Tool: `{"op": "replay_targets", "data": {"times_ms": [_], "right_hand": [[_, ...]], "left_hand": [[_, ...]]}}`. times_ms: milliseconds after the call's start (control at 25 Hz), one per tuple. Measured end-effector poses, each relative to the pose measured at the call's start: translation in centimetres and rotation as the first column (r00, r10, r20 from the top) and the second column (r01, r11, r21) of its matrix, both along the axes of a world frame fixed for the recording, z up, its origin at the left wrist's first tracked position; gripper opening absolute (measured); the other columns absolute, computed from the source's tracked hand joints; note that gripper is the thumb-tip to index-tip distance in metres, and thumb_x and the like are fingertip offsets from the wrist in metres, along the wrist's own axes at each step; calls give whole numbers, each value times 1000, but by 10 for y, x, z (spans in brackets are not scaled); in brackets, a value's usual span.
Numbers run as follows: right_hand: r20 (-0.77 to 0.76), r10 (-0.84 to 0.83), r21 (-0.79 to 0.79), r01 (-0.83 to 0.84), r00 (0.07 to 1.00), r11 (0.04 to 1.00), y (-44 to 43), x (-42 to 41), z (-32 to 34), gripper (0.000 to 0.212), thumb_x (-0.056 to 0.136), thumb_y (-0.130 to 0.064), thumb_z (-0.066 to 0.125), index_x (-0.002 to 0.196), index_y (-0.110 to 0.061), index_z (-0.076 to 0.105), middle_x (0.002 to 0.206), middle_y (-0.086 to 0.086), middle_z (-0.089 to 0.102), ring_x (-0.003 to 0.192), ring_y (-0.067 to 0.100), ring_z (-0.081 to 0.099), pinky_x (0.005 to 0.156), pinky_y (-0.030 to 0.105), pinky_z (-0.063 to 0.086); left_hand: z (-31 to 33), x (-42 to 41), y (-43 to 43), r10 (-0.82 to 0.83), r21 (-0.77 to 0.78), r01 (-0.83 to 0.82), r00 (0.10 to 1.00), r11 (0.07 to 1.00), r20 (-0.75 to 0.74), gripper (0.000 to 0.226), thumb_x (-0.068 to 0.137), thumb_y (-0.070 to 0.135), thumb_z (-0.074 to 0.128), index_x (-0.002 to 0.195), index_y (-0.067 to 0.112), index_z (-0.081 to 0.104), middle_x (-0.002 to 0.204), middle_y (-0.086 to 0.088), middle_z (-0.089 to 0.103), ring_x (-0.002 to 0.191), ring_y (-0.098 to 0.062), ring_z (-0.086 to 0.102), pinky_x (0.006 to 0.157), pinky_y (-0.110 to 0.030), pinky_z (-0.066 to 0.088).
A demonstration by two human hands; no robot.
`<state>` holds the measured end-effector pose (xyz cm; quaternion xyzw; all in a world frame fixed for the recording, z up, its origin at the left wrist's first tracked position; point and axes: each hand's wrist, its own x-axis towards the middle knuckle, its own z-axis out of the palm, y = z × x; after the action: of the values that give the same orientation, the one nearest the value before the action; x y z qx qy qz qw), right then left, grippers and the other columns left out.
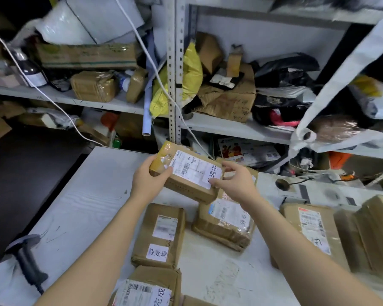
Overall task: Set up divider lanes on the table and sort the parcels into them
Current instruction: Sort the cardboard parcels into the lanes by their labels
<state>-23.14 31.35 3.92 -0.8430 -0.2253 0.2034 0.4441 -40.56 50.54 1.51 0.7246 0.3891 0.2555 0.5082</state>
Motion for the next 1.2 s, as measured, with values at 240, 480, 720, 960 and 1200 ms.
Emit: {"op": "replay_targets", "data": {"times_ms": [240,480,720,960,1200], "right_hand": [[-2,-135,131,134,991,982,-134,21,38,73,69,-28,93,135,-25,61,115,-10,60,82,9,72,69,28,59],[27,-332,192,321,943,927,-305,37,57,60,64,-37,94,115,-28,65,106,-16,61,96,1,60,69,20,48],[-78,-471,215,476,879,853,-439,23,59,51,66,-31,96,109,-21,72,102,0,72,92,17,72,74,38,62],[-241,-522,239,571,818,785,-503,5,51,25,76,-16,90,99,-17,79,87,3,81,80,24,79,59,35,63],[-268,-537,205,592,800,780,-521,6,46,31,79,-23,89,106,-16,75,98,5,79,88,23,78,71,48,65]], "left_hand": [[52,49,-107,-127,105,121,990,987,52,41,79,50,77,116,45,60,101,36,64,93,15,58,73,-20,46],[79,107,-252,-320,72,313,942,947,106,58,72,55,78,124,45,56,112,24,63,100,2,60,77,-27,51],[86,151,-384,-447,36,448,877,893,176,35,74,43,82,102,39,61,91,16,69,80,0,65,64,-18,48],[68,177,-453,-534,-100,565,815,819,226,41,77,32,82,111,40,61,102,10,70,94,-13,68,75,-34,57],[58,197,-474,-624,-195,680,729,707,282,55,79,23,82,117,50,53,119,4,66,102,-15,69,80,-44,63]]}}
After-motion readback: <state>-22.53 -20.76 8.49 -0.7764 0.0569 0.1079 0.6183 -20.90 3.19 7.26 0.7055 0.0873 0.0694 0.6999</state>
